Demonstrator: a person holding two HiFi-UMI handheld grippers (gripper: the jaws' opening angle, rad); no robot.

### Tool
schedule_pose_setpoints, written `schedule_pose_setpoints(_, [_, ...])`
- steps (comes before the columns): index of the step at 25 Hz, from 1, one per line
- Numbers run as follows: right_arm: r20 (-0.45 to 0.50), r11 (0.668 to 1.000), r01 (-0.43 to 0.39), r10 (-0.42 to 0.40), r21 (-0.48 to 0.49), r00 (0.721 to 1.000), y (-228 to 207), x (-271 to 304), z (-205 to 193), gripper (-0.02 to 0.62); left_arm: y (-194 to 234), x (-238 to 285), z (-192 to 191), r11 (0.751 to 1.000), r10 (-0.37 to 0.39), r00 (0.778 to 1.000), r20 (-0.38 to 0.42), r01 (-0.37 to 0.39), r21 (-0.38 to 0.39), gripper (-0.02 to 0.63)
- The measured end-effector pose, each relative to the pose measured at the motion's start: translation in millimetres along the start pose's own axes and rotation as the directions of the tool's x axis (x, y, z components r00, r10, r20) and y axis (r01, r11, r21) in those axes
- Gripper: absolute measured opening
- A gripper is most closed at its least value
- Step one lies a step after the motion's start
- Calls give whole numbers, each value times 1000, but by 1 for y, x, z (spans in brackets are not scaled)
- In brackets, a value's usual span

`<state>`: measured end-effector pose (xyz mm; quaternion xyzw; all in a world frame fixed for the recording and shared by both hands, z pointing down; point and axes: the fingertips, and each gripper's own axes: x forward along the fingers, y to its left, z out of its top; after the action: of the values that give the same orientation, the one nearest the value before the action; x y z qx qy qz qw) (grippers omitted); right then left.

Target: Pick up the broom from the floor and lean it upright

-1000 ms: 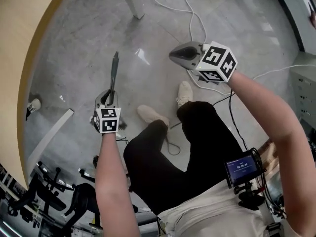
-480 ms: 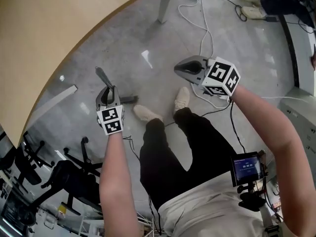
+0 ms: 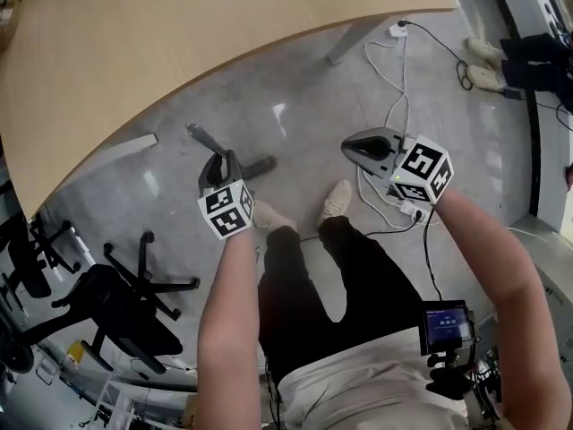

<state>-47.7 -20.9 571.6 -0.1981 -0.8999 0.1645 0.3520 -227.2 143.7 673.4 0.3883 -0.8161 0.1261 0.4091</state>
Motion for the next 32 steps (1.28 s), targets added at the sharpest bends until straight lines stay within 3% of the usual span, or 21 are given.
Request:
schedule_pose_setpoints(6, [-11,1000,9,-9,14,1000,-6,-3,-3,20,7,14,18,983,86,996,17,-82,-162,86])
schedule_pose_setpoints(10, [-26,1000,9,-8,20,1000,-9,-2,-7,20,25,14,27,968,134,990,36,-123,-220,84])
schedule_pose_setpoints(15, [-23,999,16,-15,32,1000,-11,1,-7,20,28,23,31,983,110,993,32,-104,-148,86])
schedule_pose_setpoints(21, [-32,1000,8,-7,27,999,-8,5,-5,20,29,28,31,983,87,995,49,-78,-165,101])
schedule_pose_setpoints(32, [-28,999,11,-10,30,1000,-11,5,-4,20,24,27,39,994,65,996,66,-58,-95,172])
